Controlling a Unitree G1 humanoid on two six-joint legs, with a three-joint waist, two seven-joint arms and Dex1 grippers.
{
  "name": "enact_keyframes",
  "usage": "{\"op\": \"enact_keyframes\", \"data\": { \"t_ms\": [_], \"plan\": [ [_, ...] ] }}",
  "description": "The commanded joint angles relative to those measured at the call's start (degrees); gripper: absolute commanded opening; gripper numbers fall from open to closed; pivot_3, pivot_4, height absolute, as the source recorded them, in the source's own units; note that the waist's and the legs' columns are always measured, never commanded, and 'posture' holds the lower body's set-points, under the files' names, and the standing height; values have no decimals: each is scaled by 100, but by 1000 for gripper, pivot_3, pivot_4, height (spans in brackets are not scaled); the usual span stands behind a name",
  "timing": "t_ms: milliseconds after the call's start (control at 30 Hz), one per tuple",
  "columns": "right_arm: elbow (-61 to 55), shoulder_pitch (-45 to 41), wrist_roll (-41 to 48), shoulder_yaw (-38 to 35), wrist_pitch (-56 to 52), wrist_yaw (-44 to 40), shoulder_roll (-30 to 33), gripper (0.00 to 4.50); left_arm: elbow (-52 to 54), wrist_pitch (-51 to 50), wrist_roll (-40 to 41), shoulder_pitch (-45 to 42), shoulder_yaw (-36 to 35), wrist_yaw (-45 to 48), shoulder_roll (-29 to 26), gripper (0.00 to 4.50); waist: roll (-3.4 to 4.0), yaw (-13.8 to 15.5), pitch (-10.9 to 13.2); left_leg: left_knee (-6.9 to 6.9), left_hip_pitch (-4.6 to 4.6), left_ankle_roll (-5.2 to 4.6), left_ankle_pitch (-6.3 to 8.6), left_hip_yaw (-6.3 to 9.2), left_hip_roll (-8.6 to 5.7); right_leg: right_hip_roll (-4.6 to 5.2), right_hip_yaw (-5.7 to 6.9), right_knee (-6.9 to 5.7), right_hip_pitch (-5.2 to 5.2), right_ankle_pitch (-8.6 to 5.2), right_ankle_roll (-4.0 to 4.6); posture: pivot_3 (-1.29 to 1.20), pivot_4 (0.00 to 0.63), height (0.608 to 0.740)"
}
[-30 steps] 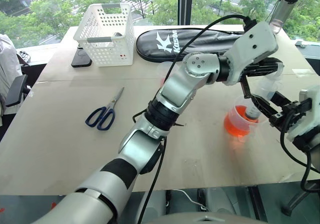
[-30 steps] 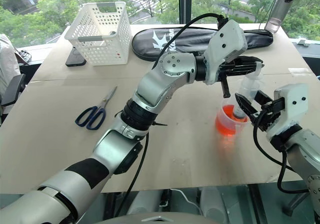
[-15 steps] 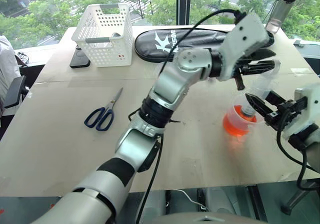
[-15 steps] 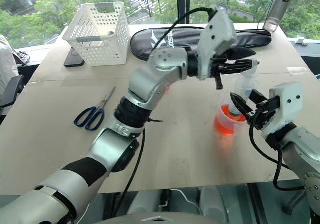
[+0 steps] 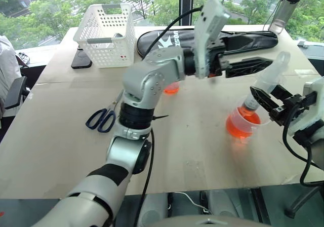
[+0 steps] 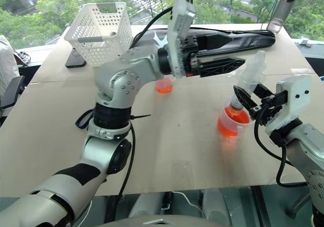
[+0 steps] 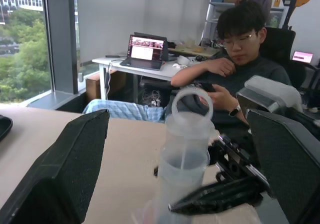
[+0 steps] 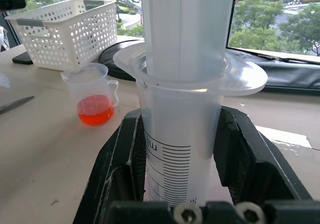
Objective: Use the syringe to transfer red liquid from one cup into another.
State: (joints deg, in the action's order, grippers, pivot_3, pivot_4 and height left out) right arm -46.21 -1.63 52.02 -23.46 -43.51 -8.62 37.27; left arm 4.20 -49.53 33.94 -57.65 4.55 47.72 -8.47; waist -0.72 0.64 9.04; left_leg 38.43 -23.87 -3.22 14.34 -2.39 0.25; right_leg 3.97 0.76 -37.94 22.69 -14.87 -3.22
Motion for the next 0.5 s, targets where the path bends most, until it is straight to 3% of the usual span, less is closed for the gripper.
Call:
{"op": "enact_keyframes", "data": {
  "t_ms": [33, 267, 500],
  "plan": [
    [-146, -139, -67, -127, 207, -81, 116, 1460, 396, -21, 57, 187, 276, -50, 37, 4500, -1, 17, 0, 1, 0, 1, -1, 0, 0, 0, 0, 0, 0, 0, 0, 0, 150, 724],
    [-221, -270, -63, -79, 204, -94, 180, 1460, 71, 379, -422, 370, 887, -246, 315, 4500, -2, 18, 1, 4, -4, -5, 3, 0, -5, 5, 0, 4, -4, 0, 0, 0, 150, 724],
    [-300, -259, -94, -26, 214, -100, 260, 1459, -320, 486, -470, 126, 872, -294, 598, 4500, -1, 12, 0, 2, 0, -19, 11, 1, -2, 1, 0, 0, -3, 0, 1, 0, 150, 724]
  ]
}}
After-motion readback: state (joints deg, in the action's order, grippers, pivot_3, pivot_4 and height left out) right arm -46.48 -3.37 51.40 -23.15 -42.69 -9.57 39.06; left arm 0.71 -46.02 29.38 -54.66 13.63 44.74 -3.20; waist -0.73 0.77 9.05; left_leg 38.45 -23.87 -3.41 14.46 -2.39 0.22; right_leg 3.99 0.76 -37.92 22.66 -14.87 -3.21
